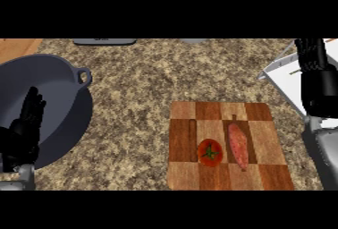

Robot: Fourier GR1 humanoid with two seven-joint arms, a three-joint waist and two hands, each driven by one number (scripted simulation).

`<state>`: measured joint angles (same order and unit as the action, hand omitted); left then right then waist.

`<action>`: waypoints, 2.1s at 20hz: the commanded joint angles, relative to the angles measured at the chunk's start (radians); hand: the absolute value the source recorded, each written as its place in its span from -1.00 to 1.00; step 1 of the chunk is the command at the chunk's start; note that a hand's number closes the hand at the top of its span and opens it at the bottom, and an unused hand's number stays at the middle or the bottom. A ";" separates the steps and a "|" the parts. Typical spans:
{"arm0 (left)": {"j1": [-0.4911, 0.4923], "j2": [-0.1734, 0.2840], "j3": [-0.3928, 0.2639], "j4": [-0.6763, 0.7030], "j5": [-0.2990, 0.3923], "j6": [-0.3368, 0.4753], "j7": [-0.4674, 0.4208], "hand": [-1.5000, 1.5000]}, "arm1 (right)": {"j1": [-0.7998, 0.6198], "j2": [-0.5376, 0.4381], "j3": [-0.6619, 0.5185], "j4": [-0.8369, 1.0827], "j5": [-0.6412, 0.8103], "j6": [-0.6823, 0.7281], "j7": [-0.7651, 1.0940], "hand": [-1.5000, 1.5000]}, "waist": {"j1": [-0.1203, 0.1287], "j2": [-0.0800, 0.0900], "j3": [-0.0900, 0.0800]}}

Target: Pick the sweet potato from the cutting board and place it in the tiered basket

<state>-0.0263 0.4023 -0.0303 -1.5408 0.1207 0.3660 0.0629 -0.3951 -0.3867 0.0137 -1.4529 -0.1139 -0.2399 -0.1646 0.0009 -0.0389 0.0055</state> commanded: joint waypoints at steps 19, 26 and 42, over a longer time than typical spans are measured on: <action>0.008 -0.107 -0.206 0.013 0.072 -0.301 -0.104 0.00 | -0.009 0.148 0.342 0.078 0.279 -0.163 0.386 -1.00 | -0.041 0.031 -0.011; 0.039 -0.109 -0.217 -0.037 0.070 -0.290 -0.060 0.00 | -0.158 -0.121 0.506 0.097 0.430 0.198 0.765 -1.00 | -0.042 0.018 -0.022; -0.057 -0.186 -0.216 0.121 0.021 -0.287 -0.137 0.00 | -0.264 -0.114 0.581 -0.338 0.259 0.604 1.531 -1.00 | -0.017 0.032 -0.007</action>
<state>-0.0728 0.2543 -0.2224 -1.4403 0.1757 0.0508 -0.0706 -0.6506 -0.5233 0.5842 -1.7117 0.1432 0.3151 1.1007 -0.0245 -0.0098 -0.0018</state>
